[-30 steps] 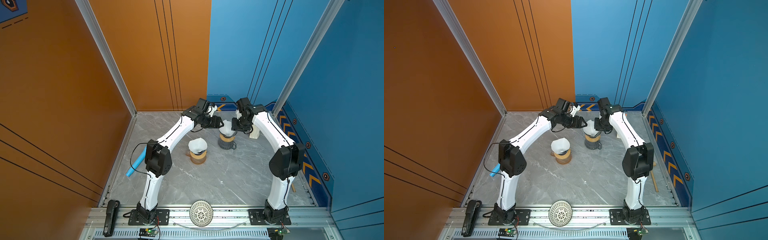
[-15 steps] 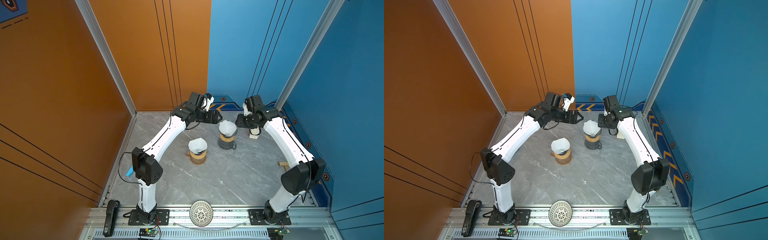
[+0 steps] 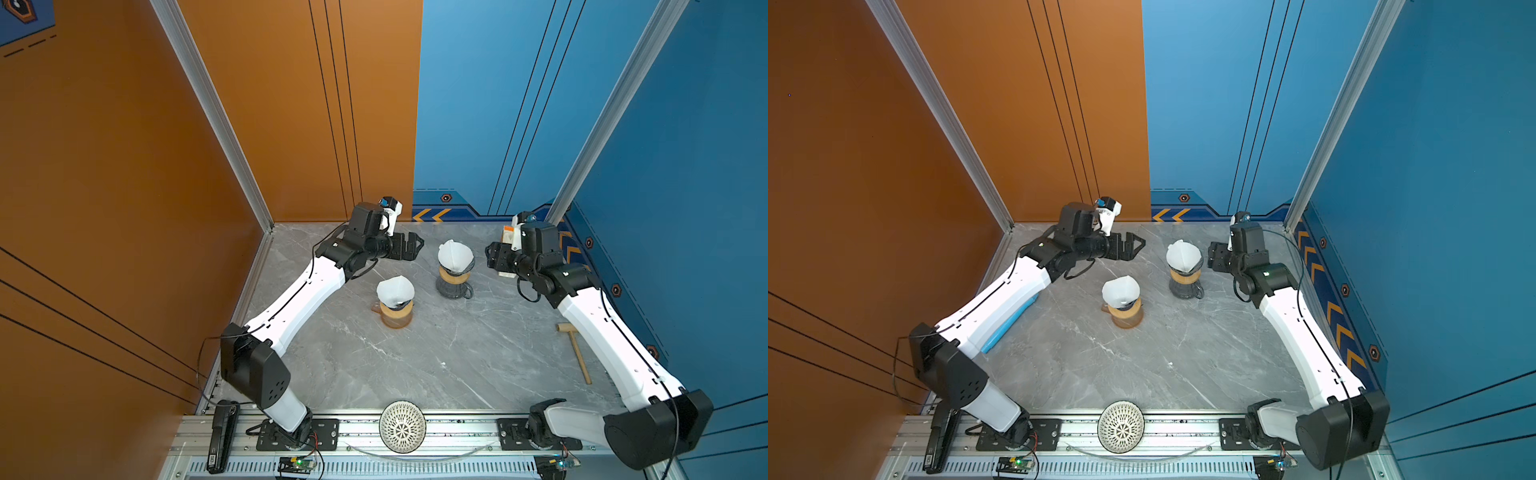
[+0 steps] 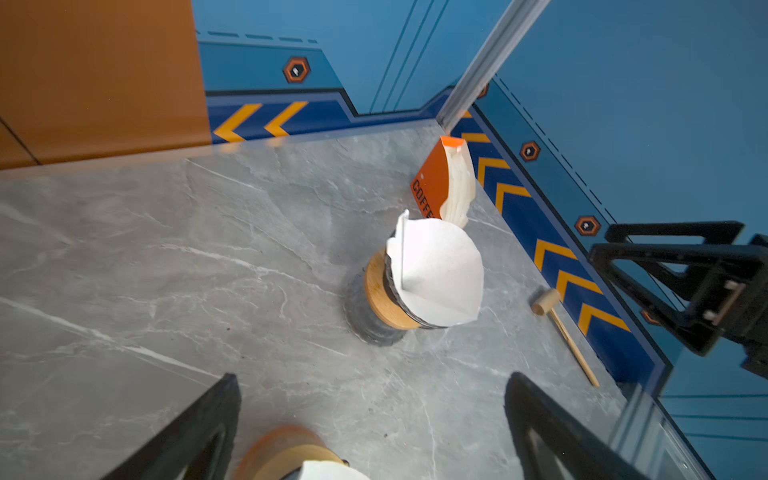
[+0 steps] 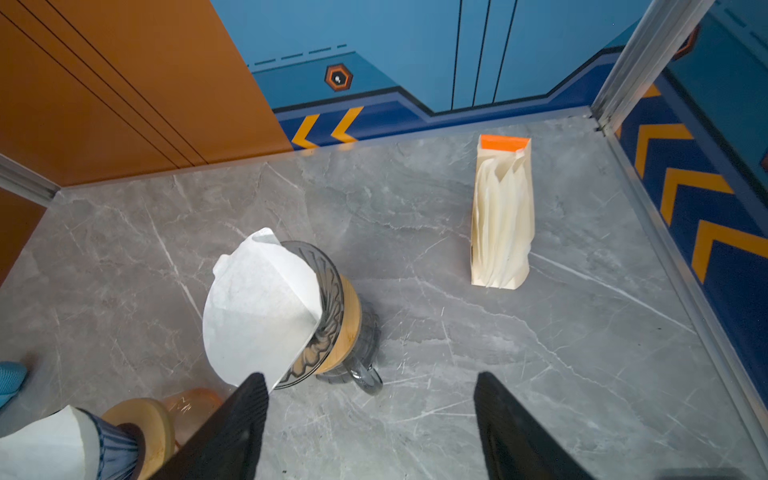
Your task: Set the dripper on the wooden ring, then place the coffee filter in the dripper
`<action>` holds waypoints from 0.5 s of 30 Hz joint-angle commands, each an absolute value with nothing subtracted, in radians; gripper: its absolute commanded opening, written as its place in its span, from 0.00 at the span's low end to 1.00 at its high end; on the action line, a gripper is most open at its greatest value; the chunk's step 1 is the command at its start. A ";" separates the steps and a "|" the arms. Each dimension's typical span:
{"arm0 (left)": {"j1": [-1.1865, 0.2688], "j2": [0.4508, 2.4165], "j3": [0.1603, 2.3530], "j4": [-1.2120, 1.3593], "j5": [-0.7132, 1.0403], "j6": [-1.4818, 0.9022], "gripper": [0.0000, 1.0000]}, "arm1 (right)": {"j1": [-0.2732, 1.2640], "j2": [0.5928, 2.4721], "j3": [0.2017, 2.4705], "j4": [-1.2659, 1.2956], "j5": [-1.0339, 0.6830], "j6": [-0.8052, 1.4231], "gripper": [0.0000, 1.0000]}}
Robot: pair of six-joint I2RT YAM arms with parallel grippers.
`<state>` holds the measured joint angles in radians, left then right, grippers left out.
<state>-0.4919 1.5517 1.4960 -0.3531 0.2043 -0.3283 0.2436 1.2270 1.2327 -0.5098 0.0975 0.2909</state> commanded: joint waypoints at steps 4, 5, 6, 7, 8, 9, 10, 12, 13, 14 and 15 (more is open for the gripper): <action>-0.423 1.369 1.248 -0.111 0.071 -0.320 0.98 | 0.182 1.137 1.087 -0.359 0.141 0.266 1.00; -0.411 1.347 1.219 -0.110 0.061 -0.310 0.98 | 0.173 1.126 1.065 -0.347 0.141 0.272 1.00; -0.399 1.320 1.185 -0.109 0.040 -0.292 0.98 | 0.159 1.115 1.036 -0.326 0.144 0.279 1.00; -0.387 1.297 1.152 -0.108 0.009 -0.271 0.98 | 0.145 1.105 1.005 -0.303 0.145 0.285 1.00; -0.377 1.275 1.123 -0.107 -0.016 -0.256 0.98 | 0.134 1.097 0.977 -0.282 0.145 0.286 1.00; -0.363 1.254 1.090 -0.104 -0.044 -0.243 0.98 | 0.122 1.089 0.946 -0.255 0.152 0.287 1.00; -0.350 1.228 1.054 -0.095 -0.065 -0.233 0.98 | 0.111 1.085 0.914 -0.231 0.166 0.286 1.00; -0.320 1.183 0.971 -0.069 -0.098 -0.226 0.98 | 0.092 1.080 0.853 -0.189 0.196 0.285 1.00; -0.310 1.162 0.939 -0.055 -0.115 -0.224 0.98 | 0.082 1.078 0.826 -0.168 0.208 0.289 1.00; -0.294 1.141 0.901 -0.039 -0.136 -0.219 0.98 | 0.068 1.078 0.793 -0.142 0.219 0.293 1.00; -0.282 1.120 0.863 -0.024 -0.159 -0.215 0.98 | 0.057 1.078 0.756 -0.106 0.228 0.304 1.00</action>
<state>-0.3096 1.1645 0.9398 -0.0856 -0.0544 -0.2535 0.0834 1.0943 0.8307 -0.2234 0.1661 0.2790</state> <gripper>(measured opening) 0.979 0.999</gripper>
